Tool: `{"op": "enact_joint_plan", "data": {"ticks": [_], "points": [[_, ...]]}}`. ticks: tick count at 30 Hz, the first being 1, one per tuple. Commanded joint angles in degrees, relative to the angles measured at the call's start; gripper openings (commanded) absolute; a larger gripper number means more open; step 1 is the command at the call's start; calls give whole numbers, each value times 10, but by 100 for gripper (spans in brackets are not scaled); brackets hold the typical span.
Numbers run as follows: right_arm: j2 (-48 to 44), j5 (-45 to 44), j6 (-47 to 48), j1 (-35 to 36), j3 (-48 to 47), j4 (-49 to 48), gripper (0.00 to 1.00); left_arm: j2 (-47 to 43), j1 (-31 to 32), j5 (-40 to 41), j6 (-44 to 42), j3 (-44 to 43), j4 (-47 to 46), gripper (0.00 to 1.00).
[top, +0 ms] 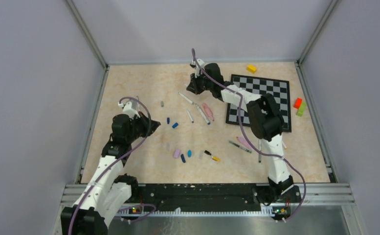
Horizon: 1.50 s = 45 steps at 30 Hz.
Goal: Open the pen caps
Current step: Place the pen at the center of the board.
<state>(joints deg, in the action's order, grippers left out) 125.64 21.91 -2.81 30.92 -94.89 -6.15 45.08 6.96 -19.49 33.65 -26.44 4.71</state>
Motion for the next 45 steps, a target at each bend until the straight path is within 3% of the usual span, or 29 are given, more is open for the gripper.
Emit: {"op": "enact_joint_plan", "data": {"ticks": [1, 12, 25, 39, 45], "points": [[71, -29, -23, -1, -103, 46, 0, 11, -4, 21, -44, -36, 3, 0], [156, -38, -19, -6, -186, 88, 1, 9, -5, 27, -54, -34, 12, 0], [162, -4, -36, -21, -192, 114, 19, 0, -5, 8, -34, -35, 12, 1], [93, 13, -42, -38, -176, 135, 29, 14, -5, -50, -15, -34, -6, 3], [21, 25, -30, -48, -116, 135, 32, 46, -5, -82, -9, -38, -29, 5]]}}
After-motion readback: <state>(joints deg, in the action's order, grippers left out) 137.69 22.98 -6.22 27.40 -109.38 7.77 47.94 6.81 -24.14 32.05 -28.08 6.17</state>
